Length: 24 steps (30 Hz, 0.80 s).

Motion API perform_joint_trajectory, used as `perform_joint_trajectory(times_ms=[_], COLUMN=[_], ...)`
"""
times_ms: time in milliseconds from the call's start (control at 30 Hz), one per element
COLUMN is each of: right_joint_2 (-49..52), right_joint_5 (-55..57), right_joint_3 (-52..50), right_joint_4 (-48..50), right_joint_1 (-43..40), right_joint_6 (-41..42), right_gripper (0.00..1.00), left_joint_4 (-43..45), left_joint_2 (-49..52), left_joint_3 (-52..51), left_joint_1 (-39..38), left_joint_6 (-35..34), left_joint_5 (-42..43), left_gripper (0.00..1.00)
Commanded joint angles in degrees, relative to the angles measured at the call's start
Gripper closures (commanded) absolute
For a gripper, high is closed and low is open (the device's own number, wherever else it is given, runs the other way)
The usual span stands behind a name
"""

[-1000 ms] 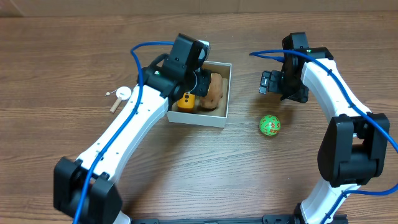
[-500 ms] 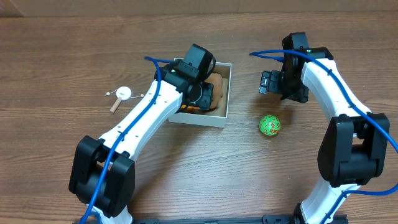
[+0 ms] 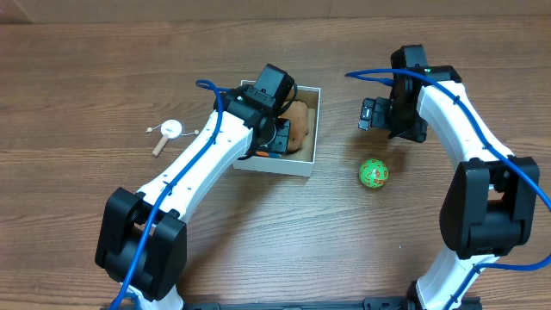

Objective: Pack container
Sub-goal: 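Lower the cube into the box front corner and open the left gripper, then raise the left gripper out of the box and move it left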

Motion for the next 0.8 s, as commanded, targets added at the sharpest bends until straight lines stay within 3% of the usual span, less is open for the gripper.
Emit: perform_joint_trajectory(times_ms=[0,167,500,767], right_joint_2=[-0.81,-0.81,-0.81,-0.81], right_joint_5=[0.55,0.55,0.55,0.52], right_joint_3=[0.2,0.2,0.2,0.2], right_joint_4=[0.31,0.28,0.28,0.31], right_joint_1=[-0.07,-0.07,-0.07,-0.07], right_joint_6=[-0.31,-0.31,-0.31,-0.31], right_gripper=[0.0,0.0,0.0,0.0], left_joint_4=[0.04,0.09,-1.6,-17.97], left_joint_2=[0.59,0.59,0.42,0.39], left_joint_3=[1.53,1.53,5.95,22.82], left_joint_1=[-0.31,-0.31,-0.17,2.21], left_joint_6=[-1.44,-1.42,1.84,3.32], left_joint_5=[-0.09,1.31,0.63,-14.16], left_gripper=[0.46,0.33,0.28,0.15])
